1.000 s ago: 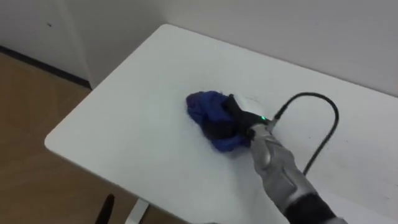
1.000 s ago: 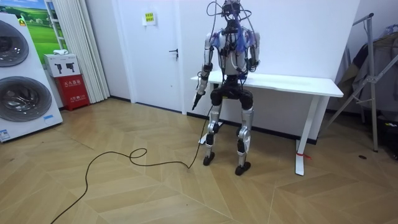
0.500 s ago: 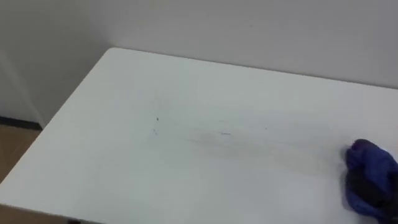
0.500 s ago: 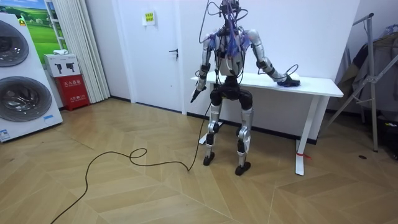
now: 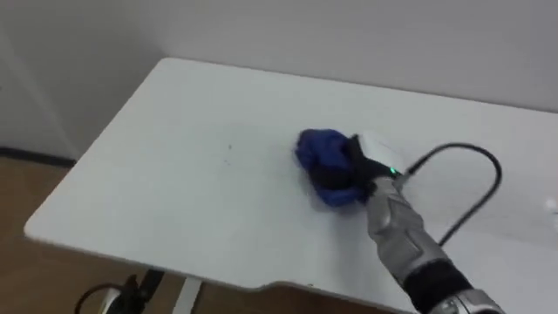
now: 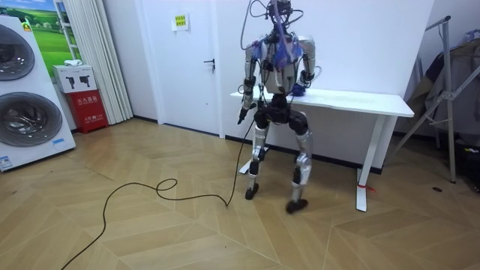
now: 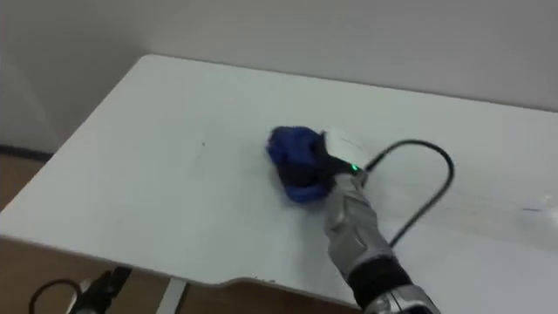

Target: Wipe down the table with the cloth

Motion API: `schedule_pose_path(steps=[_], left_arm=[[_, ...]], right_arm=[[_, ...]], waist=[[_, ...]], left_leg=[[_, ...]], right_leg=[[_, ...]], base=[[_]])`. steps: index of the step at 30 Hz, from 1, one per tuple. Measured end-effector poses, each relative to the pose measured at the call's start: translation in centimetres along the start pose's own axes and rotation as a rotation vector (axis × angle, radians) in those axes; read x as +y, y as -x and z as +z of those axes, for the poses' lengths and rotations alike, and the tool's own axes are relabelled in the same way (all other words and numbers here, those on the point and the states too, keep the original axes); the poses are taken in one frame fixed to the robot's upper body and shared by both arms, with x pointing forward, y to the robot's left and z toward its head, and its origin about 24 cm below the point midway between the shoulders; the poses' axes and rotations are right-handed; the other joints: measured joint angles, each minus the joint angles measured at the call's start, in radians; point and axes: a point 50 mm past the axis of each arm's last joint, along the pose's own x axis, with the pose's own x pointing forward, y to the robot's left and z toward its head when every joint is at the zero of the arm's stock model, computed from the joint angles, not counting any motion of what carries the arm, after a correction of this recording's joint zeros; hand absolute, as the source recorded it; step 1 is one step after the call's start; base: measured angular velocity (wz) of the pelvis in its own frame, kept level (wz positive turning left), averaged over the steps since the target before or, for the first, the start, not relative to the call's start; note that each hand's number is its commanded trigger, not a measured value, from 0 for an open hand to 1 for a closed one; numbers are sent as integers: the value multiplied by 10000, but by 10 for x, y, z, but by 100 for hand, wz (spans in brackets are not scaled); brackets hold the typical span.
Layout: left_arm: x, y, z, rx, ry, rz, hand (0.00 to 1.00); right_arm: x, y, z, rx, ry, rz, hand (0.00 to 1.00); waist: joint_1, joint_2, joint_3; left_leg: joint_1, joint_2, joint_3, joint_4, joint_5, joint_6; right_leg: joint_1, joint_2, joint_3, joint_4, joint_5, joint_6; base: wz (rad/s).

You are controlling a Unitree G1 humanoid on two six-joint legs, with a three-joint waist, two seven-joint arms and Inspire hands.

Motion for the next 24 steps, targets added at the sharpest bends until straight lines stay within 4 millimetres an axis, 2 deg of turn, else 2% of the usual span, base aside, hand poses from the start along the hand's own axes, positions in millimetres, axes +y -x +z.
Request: schedule_pose_path(steps=[1, 2, 3, 4, 5, 6, 7, 8, 9, 10, 11, 12, 13, 14, 15, 16, 17, 18, 20, 22, 24], left_arm=[[3, 0, -2, 78, -67, 75, 0], [7, -1, -3, 137, -123, 138, 0], [10, -2, -3, 132, -129, 186, 0], [18, -3, -3, 147, -131, 433, 0], [18, -3, -6, 315, -48, 437, 0], [16, -2, -9, 400, 25, 363, 0], [14, -1, -12, 510, 206, 282, 0], [14, 0, -17, 642, 271, 294, 0], [15, 1, -21, 728, 362, 343, 0], [17, 3, -31, 936, 477, 440, 0], [20, 7, -44, 1176, 627, 521, 0], [20, 8, -51, 1319, 721, 532, 0], [21, 12, -65, 1650, 834, 567, 0], [21, 16, -76, 1882, 864, 591, 0], [21, 18, -79, 1928, 846, 601, 0], [21, 19, -82, 2009, 835, 582, 0], [20, 20, -84, 2043, 864, 581, 0], [20, 20, -85, 2040, 880, 593, 0], [19, 23, -93, 2222, 915, 649, 0], [20, 23, -91, 2213, 1049, 832, 0], [21, 21, -87, 2114, 1096, 1005, 0]], right_arm=[[-8, -5, 3, -68, -10, -183, 100], [-9, -6, -4, 216, -207, -203, 100], [-7, -5, -9, 396, -299, -170, 100], [-3, -1, -20, 725, -358, -53, 100], [0, 5, -31, 856, -675, -96, 100], [1, 8, -35, 853, -656, -136, 100], [1, 15, -46, 926, -516, -206, 100], [5, 25, -63, 1194, -399, -222, 100], [5, 30, -71, 1348, -444, -328, 100], [6, 43, -91, 1836, -573, -622, 100], [8, 60, -117, 2497, -603, -967, 100], [8, 70, -130, 2898, -671, -1160, 100], [7, 89, -156, 3804, -890, -1491, 100], [6, 107, -177, 4692, -1236, -1863, 100], [1, 114, -188, 5077, -1289, -2124, 100], [0, 130, -205, 5809, -1530, -2373, 100], [-4, 139, -217, 6374, -1655, -2593, 100], [-6, 141, -221, 6543, -1630, -2673, 100], [-11, 138, -223, 6558, -1516, -2817, 100], [-9, 135, -219, 6572, -1524, -2995, 100], [-8, 129, -211, 6447, -1547, -3141, 100]], waist=[[3, -71, -41], [-27, -85, -49], [-48, -138, -65], [-81, -308, -66], [-127, -186, -66], [-216, -104, -66], [-442, -67, -56], [-816, -52, -53], [-1070, -76, -62], [-1663, -66, -71], [-2130, -125, -136], [-2273, -158, -189], [-2550, -173, -271], [-2747, -81, -318], [-2811, -45, -310], [-2893, -15, -301], [-2855, 2, -317], [-2775, 16, -320], [-2592, 188, -371], [-2496, 238, -377], [-2444, 234, -376]], left_leg=[[-223, 227, -424, -126, 230, -289], [-465, 603, -810, -126, 371, -608], [-567, 772, -911, -128, 423, -715], [-681, 1137, -979, -110, 499, -874], [-635, 1675, -901, -55, 638, -668], [-589, 1958, -664, -77, 838, -371], [-549, 2376, -34, -117, 1422, 208], [-544, 2594, 449, -100, 1995, 181], [-542, 2598, 647, -47, 2109, 138], [-514, 2586, 1238, 132, 2120, 112], [-517, 2427, 1584, 346, 2065, 73], [-482, 2256, 1641, 456, 1944, 30], [-453, 1804, 1658, 750, 1450, 38], [-389, 1351, 1645, 1056, 760, 142], [-343, 1106, 1619, 1132, 409, 240], [-238, 432, 1465, 1061, -77, 349], [50, 54, 1509, 747, -221, 451], [236, 50, 1523, 550, -207, 421], [820, -44, 1562, -196, -267, 215], [1047, -141, 1630, -508, -265, 219], [1139, -177, 1746, -693, -260, 229]], right_leg=[[103, -150, 107, -803, 213, 69], [253, -46, 81, -1560, 514, 92], [219, 58, 59, -1649, 617, 94], [-83, 326, 39, -1126, 740, 518], [-168, 766, 11, -520, 169, 964], [-207, 1002, -46, -263, -15, 751], [-227, 1367, -110, -68, -362, 475], [-215, 1687, -143, -50, -537, 235], [-191, 1776, -189, -92, -592, 137], [-14, 2017, -265, -365, -585, -11], [167, 2151, -330, -736, -496, -168], [265, 2211, -296, -917, -434, -234], [476, 2300, -176, -1268, -323, -320], [841, 2429, -146, -1724, -166, -390], [1016, 2485, -127, -1919, -96, -405], [1217, 2566, -54, -2209, 4, -397], [1349, 2634, 119, -2447, 86, -353], [1362, 2745, 245, -2523, 132, -334], [1351, 2934, 870, -2897, 415, -273], [1450, 2966, 1038, -3158, 645, -231], [1436, 2964, 1064, -3203, 700, -216]], base=[[80], [76], [62], [36], [22], [3], [-4], [-6], [0], [0], [0], [-18], [-26], [-27], [-24], [-33], [-43], [-72], [-84], [-46], [-26]])
